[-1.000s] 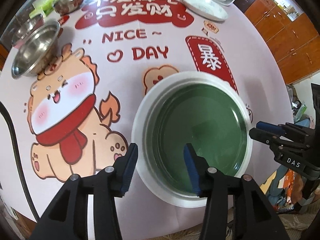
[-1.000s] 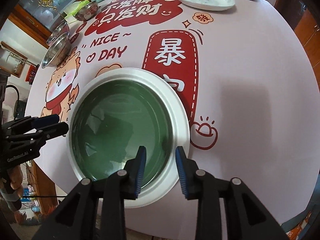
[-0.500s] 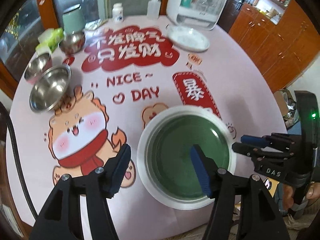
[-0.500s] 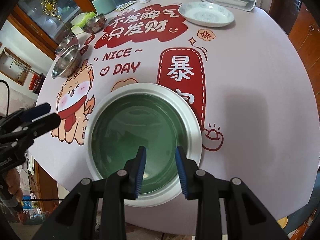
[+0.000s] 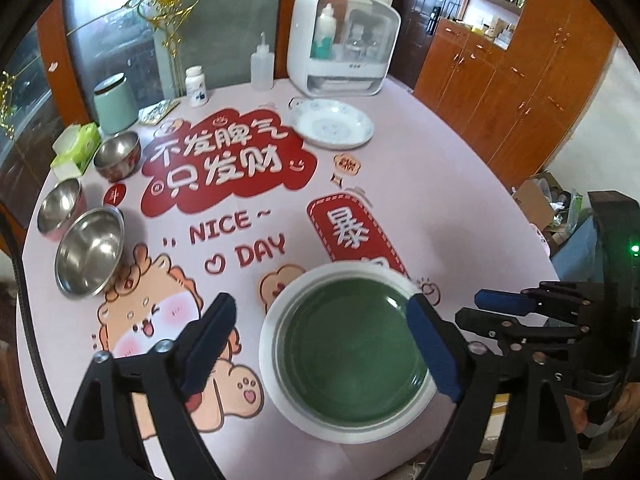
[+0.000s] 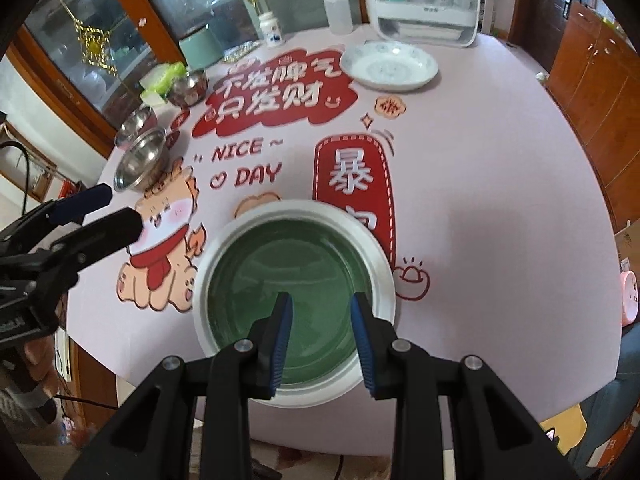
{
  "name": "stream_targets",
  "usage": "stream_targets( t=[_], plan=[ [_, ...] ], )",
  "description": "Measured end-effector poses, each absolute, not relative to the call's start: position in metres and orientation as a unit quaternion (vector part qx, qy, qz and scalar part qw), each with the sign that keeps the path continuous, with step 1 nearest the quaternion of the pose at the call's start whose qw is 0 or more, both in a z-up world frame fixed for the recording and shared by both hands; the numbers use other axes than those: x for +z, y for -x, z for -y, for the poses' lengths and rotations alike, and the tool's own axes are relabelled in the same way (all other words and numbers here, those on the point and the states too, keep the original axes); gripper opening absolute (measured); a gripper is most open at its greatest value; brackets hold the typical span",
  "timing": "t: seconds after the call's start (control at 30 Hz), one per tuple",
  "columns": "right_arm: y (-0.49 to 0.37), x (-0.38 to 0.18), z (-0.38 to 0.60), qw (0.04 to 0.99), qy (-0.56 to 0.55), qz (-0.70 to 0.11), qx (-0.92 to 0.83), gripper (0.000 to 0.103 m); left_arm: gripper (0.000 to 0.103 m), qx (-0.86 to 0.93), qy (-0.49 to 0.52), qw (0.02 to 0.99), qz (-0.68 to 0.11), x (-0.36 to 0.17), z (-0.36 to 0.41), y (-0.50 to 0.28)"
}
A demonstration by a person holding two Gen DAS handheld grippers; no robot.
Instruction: Organize plates and bowls
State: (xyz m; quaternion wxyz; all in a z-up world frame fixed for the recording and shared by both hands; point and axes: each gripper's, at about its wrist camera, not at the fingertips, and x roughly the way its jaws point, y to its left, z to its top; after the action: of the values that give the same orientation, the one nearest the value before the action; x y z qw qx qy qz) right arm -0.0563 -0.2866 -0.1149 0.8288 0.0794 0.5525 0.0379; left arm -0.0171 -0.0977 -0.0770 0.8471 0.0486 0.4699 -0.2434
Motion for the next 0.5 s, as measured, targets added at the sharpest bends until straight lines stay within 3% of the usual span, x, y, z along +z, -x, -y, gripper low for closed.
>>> stream_targets(
  t=[0.07, 0.1, 0.5],
  plan=[
    [0.055, -0.102, 0.290, 0.837, -0.084, -0.540, 0.037, 0.046, 0.088, -0.247, -0.048, 0.848, -0.467, -0.071, 0.100, 0.013],
    [0.054, -0.096, 0.293, 0.840, -0.085, -0.534, 0.037, 0.048, 0.088, -0.248, -0.049, 0.848, -0.465, -0.066, 0.102, 0.011],
    [-0.014, 0.001, 0.347, 0.885, -0.043, -0.460, 0.061, 0.048, 0.088, -0.213, -0.068, 0.883, -0.413, 0.015, 0.134, -0.044]
  ],
)
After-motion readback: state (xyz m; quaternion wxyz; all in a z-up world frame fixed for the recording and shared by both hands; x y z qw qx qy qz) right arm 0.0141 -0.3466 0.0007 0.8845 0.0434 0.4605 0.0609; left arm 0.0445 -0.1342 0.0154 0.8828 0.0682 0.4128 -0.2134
